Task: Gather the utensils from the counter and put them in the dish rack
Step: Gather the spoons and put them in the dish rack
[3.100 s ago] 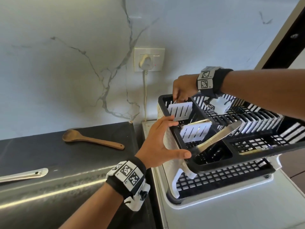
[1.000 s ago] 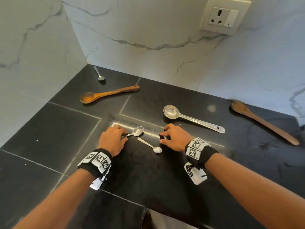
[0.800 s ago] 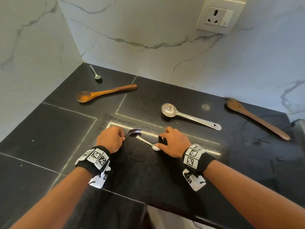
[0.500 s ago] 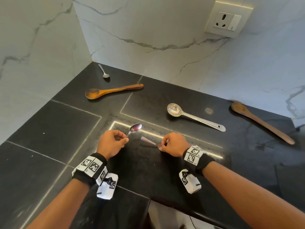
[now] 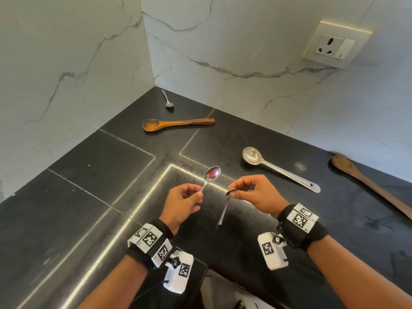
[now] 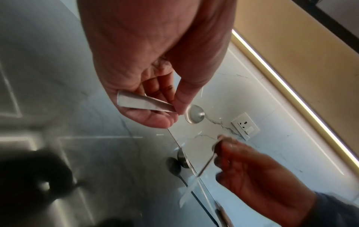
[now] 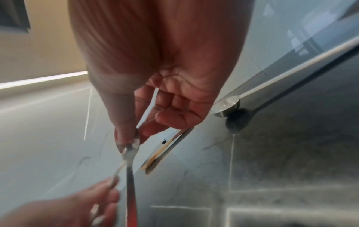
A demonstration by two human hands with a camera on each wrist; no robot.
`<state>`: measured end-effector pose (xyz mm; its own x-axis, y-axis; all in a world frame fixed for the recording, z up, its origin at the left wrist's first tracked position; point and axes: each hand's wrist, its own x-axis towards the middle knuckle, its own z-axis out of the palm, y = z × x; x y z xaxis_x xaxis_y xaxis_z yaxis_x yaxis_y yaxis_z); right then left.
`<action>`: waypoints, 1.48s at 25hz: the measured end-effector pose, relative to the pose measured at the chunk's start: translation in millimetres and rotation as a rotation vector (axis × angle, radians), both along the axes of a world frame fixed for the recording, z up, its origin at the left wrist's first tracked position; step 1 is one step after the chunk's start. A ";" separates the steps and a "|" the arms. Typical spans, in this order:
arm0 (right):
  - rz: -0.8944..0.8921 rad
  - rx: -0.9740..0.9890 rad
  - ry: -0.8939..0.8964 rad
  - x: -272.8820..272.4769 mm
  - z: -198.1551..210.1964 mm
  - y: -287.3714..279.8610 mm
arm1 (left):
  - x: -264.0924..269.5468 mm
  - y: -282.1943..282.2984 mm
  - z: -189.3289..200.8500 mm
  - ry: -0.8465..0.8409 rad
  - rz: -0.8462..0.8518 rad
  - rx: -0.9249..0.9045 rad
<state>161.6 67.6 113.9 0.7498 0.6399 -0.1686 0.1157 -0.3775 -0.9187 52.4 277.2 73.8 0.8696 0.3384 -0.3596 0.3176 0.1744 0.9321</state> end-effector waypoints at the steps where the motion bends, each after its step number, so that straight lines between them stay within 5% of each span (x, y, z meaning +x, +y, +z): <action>1: -0.041 0.064 0.036 -2.6 1.3 2.9 | 0.1 -10.1 -0.6 0.003 -0.003 -0.031; 7: -0.536 0.317 0.131 -3.0 -14.1 17.9 | 14.2 -56.0 8.5 -0.071 -0.050 -0.101; 12: -0.614 0.296 0.150 3.9 -25.6 19.7 | 29.1 -69.3 15.0 -0.075 -0.103 -0.053; 16: -0.536 0.346 0.245 19.2 -31.7 28.4 | 45.6 -61.5 14.0 -0.030 -0.184 -0.041; 23: -0.320 0.061 0.169 82.9 -46.1 45.8 | 132.1 42.0 16.8 0.030 -0.336 0.806; 27: -0.160 -0.178 0.071 120.3 -61.8 69.6 | 229.2 127.0 29.1 0.175 -0.319 1.063; 37: -0.035 -0.406 0.012 135.0 -73.2 79.0 | 396.0 237.2 -17.1 0.591 -0.225 1.199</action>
